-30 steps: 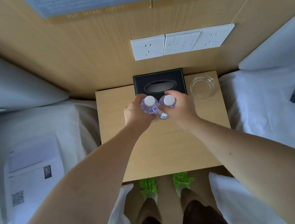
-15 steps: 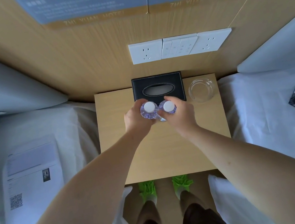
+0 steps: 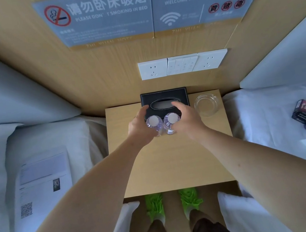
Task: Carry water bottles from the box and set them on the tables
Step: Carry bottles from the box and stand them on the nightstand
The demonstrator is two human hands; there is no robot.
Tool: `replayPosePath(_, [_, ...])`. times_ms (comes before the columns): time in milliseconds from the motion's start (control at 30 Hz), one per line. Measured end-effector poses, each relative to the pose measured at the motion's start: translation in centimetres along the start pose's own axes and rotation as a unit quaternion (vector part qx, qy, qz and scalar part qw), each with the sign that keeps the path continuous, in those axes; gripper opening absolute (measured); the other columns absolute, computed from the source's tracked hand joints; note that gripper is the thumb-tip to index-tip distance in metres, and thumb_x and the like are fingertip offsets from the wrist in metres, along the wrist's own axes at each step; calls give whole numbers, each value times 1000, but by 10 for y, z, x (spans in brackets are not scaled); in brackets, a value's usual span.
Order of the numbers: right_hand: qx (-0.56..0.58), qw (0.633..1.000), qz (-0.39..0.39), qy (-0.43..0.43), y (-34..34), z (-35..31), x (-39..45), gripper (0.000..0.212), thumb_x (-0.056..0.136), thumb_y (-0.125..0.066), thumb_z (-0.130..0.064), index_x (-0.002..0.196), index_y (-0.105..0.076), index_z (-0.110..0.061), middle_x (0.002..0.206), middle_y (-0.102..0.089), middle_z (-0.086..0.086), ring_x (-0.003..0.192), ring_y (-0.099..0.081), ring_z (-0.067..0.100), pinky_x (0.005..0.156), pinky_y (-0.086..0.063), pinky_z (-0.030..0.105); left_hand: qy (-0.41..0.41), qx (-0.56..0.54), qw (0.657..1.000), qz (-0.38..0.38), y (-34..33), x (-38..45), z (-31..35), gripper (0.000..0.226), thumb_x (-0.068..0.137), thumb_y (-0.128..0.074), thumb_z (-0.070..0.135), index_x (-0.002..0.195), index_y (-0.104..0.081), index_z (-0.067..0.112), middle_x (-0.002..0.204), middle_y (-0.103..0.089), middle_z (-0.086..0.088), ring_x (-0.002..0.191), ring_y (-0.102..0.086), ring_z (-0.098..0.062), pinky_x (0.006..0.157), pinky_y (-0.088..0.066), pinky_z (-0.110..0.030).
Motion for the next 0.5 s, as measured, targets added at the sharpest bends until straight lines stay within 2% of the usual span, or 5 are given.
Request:
replayPosePath(67, [-4,1000,5,2,10,-7,-7,87,76,-65,2,155,-42,-25,128,-60,5,97,-61,25,76,-51,32,-7,10,1000,13,9,-9,8,85,79,-74,7,151,-42,40,117,-53,9,100,-54,-16,69,-50,-23])
replayPosePath(133, [-4,1000,9,14,22,-17,-16,84,76,-60,0,155,-43,-25,132,-61,4,89,-61,23,72,-49,31,-7,26,999,22,20,-19,18,83,78,-73,9,150,-44,40,115,-52,10,90,-58,-12,60,-46,-19])
replayPosePath(233, [1,999,22,32,42,-40,-32,79,79,-64,-6,153,-44,-23,135,-63,3,102,-66,23,86,-55,34,-20,61,997,38,41,-34,45,73,79,-71,16,145,-49,38,103,-58,9,74,-56,-2,53,-41,-18])
replayPosePath(300, [6,998,34,47,56,-57,-45,78,81,-70,-13,154,-44,-21,142,-59,4,114,-62,22,88,-51,27,-44,106,992,46,54,-46,67,67,80,-70,22,143,-51,37,104,-55,11,74,-52,2,55,-36,-15])
replayPosePath(500, [-5,992,101,75,92,-94,-91,75,83,-75,-20,153,-45,-23,135,-62,7,105,-62,22,85,-45,26,-137,153,978,41,81,-72,127,70,80,-68,21,145,-50,34,131,-56,4,93,-64,-20,67,-53,-27])
Point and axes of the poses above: each hand's wrist, its own x-axis towards the middle knuckle, its own y-axis out of the back of the hand, z = x × y, the point moved 6 cm from there along x, towards the middle knuckle
